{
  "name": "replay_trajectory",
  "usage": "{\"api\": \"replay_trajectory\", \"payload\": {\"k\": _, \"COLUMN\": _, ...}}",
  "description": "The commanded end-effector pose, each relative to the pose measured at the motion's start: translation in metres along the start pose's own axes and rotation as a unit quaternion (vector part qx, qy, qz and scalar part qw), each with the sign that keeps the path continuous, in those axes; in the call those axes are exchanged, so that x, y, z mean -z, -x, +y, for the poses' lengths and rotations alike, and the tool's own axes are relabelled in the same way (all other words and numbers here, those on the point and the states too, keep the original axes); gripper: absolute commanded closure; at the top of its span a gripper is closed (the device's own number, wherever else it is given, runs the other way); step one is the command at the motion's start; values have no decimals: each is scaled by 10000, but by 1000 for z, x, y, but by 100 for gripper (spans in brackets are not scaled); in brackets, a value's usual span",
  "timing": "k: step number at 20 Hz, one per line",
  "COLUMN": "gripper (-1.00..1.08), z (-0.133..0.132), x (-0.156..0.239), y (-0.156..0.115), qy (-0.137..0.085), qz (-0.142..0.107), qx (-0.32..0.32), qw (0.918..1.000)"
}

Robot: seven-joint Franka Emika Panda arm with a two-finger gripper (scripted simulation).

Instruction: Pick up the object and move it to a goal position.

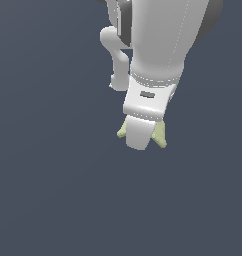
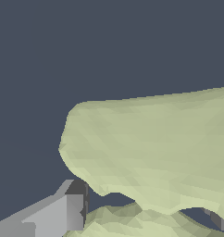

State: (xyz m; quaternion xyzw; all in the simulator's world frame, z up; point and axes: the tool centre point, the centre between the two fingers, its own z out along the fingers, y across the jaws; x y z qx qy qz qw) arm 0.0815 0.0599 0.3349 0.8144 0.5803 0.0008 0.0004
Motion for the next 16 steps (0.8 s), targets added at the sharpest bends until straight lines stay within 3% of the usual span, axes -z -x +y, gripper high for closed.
{"api": "replay_trajectory", "payload": {"k": 1, "gripper": 108, "z": 3, "x": 10, "y": -6, "qy": -4, "qz": -2, "qx": -4, "qw": 10000}}
{"api": "replay_trajectory", "payload": {"k": 16, "gripper": 108, "z": 11, "x": 30, "y": -19, "qy": -6, "qz": -3, "qx": -5, "qw": 10000}}
